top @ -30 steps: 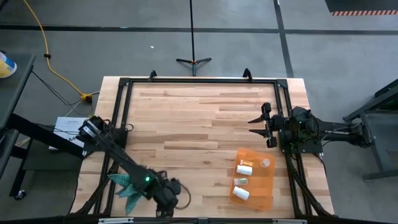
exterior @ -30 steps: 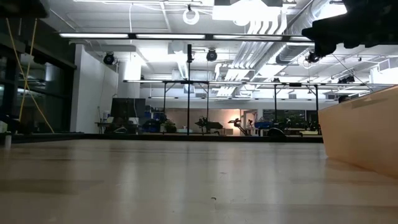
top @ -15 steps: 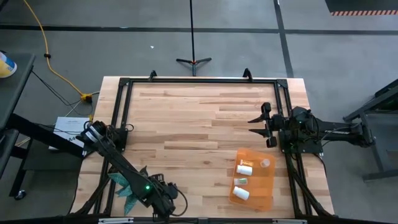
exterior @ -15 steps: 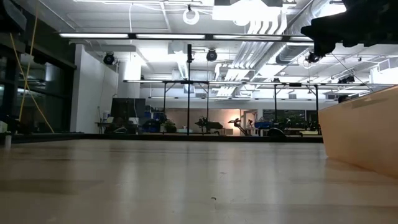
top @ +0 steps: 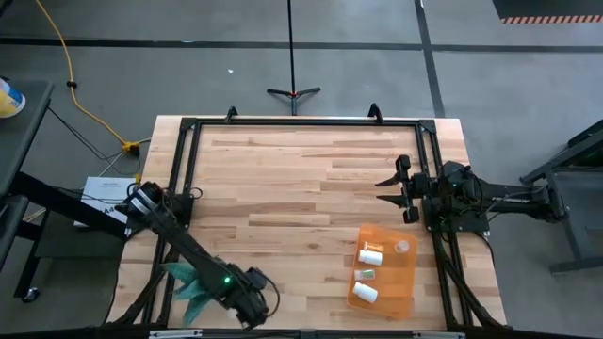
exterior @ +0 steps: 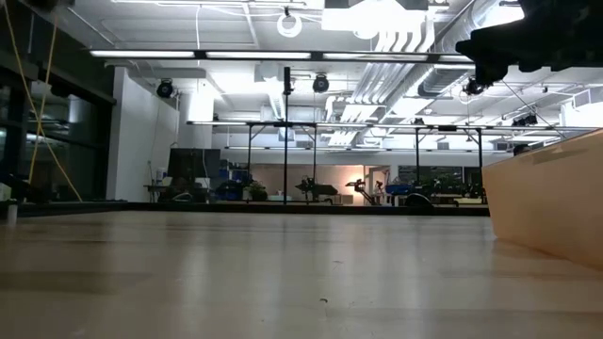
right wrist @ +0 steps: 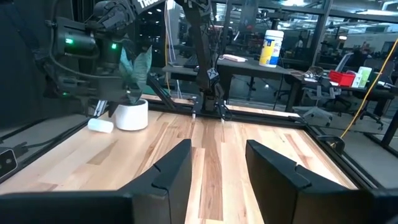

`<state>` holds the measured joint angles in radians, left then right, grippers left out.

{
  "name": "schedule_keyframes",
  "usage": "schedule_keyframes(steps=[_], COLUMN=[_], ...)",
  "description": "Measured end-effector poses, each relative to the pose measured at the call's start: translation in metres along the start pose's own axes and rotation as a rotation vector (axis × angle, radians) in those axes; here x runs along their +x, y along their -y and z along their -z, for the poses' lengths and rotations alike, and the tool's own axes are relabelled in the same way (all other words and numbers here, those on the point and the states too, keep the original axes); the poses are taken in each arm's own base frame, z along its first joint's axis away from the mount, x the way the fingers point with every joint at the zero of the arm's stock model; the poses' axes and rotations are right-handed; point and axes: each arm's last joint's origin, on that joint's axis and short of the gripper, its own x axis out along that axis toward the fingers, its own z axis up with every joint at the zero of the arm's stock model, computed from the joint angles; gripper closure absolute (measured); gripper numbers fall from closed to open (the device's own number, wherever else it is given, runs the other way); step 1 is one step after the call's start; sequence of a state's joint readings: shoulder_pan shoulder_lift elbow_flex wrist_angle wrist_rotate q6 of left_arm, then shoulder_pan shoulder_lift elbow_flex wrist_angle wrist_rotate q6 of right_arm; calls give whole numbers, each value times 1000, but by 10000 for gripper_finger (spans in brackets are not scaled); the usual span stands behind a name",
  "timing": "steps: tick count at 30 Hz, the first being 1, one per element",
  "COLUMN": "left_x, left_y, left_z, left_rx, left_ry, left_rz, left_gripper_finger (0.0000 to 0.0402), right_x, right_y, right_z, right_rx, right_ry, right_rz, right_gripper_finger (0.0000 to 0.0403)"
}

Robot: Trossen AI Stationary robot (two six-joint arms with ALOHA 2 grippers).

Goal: Pick and place pill bottles into a basket
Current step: Put the transparent medicine bottle into the orange bin

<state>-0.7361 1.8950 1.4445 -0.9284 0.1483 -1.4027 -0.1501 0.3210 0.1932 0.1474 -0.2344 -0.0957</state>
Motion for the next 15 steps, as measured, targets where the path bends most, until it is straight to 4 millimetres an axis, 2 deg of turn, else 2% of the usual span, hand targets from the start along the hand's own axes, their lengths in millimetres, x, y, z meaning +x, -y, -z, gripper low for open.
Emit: schedule_keyframes(steps=[4,10,15], left_x=[-1,-3,-6], left_y=[-1,-1,-6], left_z=[-8,-15,-35], left_rx=[-278,-392,-441], left_ry=[-38,-60,-28], left_rz=[6,22,31], left_gripper_finger=[103,103,103], right_x=[0,0,0], right_y=[0,0,0], right_z=[0,2,3], right_rx=[-1,-2,-29], right_ry=[0,-16,-29], right_rz=[0,-2,-4], right_gripper_finger=[261,261,261])
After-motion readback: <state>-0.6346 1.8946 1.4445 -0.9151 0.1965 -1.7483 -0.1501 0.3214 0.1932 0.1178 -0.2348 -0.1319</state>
